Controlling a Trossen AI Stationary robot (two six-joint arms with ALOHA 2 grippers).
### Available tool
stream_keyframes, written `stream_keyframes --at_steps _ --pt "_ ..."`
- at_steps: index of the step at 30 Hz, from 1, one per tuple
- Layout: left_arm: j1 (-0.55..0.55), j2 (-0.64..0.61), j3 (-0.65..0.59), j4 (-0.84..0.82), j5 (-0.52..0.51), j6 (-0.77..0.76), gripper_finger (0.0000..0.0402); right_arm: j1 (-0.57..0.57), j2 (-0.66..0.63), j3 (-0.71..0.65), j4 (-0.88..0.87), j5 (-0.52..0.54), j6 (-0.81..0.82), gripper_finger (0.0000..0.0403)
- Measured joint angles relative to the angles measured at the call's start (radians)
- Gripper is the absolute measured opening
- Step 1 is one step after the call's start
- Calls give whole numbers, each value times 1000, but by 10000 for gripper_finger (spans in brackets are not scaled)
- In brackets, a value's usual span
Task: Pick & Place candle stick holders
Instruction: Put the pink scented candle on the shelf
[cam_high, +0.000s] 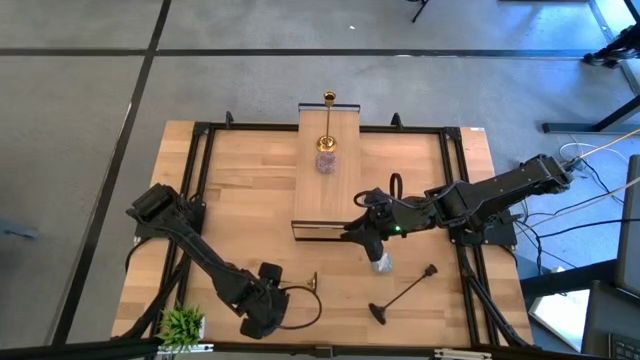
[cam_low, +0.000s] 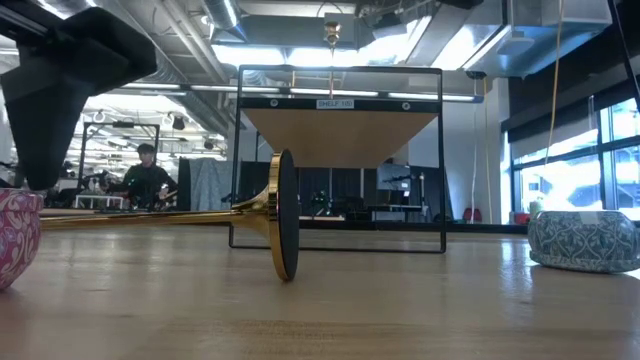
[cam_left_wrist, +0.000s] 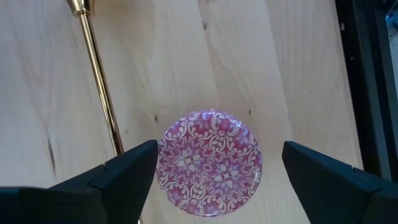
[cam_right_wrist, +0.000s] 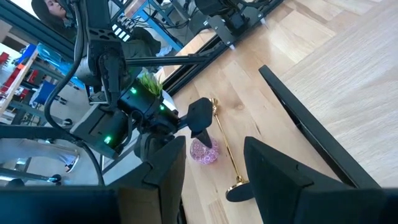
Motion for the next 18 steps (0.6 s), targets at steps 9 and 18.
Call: stream_keyframes --at_steps 9,18 --pt "2 4 -3 3 0 2 363 0 0 0 2 0 10 167" --pt "2 32 -34 7 25 -16 364 5 1 0 3 0 11 167"
